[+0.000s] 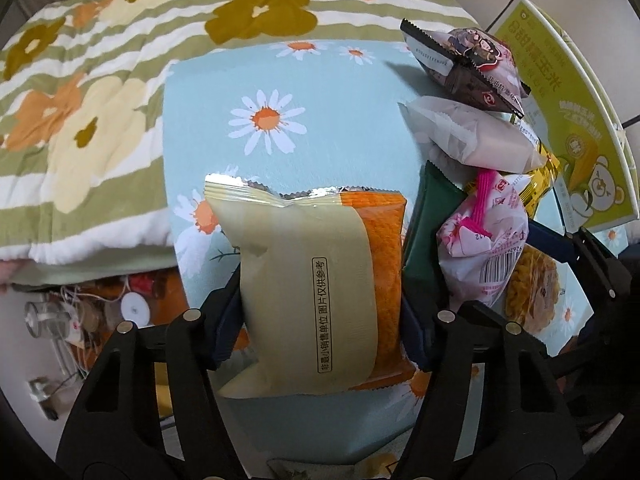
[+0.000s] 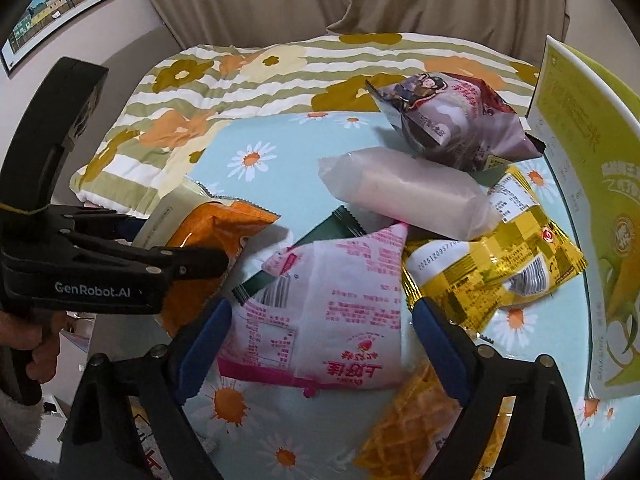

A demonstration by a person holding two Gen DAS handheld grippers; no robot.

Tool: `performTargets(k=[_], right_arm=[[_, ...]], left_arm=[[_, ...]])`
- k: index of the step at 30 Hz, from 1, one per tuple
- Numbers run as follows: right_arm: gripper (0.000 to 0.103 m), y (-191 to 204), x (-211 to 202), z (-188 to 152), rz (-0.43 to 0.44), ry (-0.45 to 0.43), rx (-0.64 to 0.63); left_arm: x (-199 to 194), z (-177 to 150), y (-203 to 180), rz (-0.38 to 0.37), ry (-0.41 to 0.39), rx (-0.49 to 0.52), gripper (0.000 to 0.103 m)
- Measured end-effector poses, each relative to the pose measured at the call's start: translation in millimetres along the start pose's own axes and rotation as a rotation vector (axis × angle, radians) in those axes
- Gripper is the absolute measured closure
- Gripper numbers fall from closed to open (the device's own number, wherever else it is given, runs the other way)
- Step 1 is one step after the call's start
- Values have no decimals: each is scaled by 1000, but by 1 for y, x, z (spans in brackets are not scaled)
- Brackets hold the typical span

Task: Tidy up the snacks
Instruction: 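Grasp the cream-and-orange bag with the left tool while the right tool grasps the pink-and-white packet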

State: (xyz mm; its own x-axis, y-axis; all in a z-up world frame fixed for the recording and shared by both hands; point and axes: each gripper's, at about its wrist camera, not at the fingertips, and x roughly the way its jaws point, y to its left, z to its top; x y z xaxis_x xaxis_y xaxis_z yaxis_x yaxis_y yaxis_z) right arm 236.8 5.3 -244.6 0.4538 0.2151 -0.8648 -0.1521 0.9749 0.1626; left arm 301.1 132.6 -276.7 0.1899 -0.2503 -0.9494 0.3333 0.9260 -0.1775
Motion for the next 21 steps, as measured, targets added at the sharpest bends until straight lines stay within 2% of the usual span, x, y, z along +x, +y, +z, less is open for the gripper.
performTargets(k=[6, 8, 12, 17, 21], right_arm=[[13, -1, 5, 4, 9, 7, 8], [24, -1, 9, 5, 15, 18, 9], [28, 2, 15, 7, 22, 29, 0], [44, 5, 12, 6, 23, 25, -24], [53, 5, 4, 4, 33, 15, -20]], left_arm=[[-12, -2, 0, -9, -27, -8, 42], [-13, -4, -1, -8, -27, -6, 42], [-14, -6, -2, -3, -30, -7, 42], [-17, -9, -2, -4, -37, -15, 42], [-25, -11, -5, 1, -52, -12, 42]])
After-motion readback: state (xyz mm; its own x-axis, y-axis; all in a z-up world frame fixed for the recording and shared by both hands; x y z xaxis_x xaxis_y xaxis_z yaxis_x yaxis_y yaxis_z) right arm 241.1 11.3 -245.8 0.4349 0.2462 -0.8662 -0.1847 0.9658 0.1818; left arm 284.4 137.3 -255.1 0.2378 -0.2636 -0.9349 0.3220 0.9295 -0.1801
